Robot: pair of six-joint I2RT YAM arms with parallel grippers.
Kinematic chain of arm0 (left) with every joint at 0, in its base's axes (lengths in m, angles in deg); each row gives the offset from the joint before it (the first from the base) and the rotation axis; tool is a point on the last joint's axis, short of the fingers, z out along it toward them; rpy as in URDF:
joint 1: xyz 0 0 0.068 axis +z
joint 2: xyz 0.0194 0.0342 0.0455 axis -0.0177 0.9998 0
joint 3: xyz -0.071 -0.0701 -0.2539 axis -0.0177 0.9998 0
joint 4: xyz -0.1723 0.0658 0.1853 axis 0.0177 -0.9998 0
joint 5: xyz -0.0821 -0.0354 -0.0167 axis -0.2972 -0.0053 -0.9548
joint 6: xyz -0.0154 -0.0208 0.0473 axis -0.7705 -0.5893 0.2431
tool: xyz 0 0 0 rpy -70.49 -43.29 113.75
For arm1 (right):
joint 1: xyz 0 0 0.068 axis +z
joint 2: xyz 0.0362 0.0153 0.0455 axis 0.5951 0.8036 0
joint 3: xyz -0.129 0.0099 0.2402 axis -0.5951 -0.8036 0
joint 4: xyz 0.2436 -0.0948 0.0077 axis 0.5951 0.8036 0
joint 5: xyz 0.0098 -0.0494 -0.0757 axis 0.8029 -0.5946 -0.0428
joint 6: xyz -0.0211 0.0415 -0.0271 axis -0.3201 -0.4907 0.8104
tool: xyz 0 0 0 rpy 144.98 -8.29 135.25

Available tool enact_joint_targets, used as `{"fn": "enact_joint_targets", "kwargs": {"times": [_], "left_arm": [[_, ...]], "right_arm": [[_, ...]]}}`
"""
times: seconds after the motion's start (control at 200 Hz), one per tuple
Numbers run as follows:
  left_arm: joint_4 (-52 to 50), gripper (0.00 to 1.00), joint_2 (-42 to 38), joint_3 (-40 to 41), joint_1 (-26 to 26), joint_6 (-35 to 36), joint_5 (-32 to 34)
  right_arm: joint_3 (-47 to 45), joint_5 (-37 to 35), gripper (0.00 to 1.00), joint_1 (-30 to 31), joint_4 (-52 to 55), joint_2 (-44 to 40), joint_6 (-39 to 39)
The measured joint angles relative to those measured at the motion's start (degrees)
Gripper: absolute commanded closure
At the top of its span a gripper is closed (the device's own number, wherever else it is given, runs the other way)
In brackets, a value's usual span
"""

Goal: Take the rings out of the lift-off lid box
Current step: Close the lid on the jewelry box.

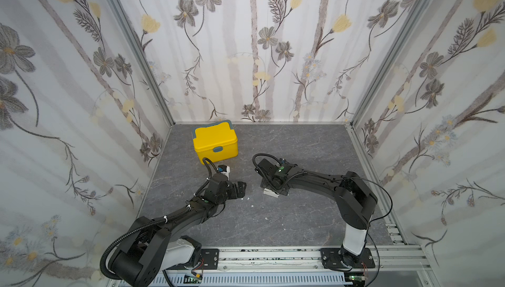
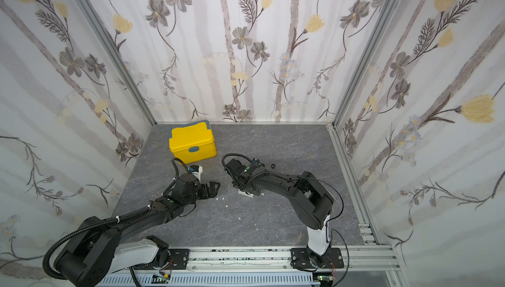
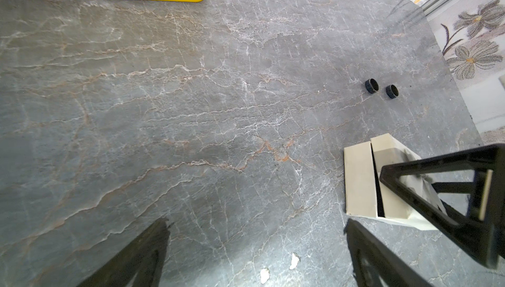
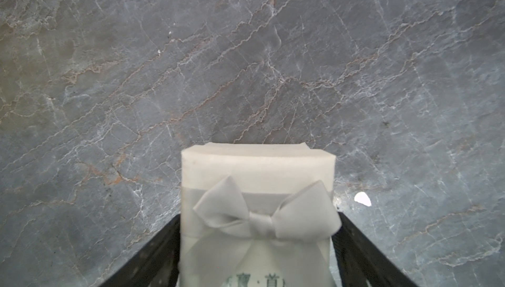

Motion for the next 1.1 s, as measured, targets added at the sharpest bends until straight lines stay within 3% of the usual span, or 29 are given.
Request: {"fn": "enact_joint_targets", "kwargs": {"times": [0.869,1.099], "left_arm": [[2.1,0.00,-0.2,0.9,0.0,0.0,-0.6],[2.1,0.00,-0.2,0.9,0.0,0.0,-0.8]], "right_arm": [[4.3,-2.2,0.14,1.8,3.4,2.3,3.8],[4.4,-2.6,0.08,1.9,3.9,2.4,4.2]]}}
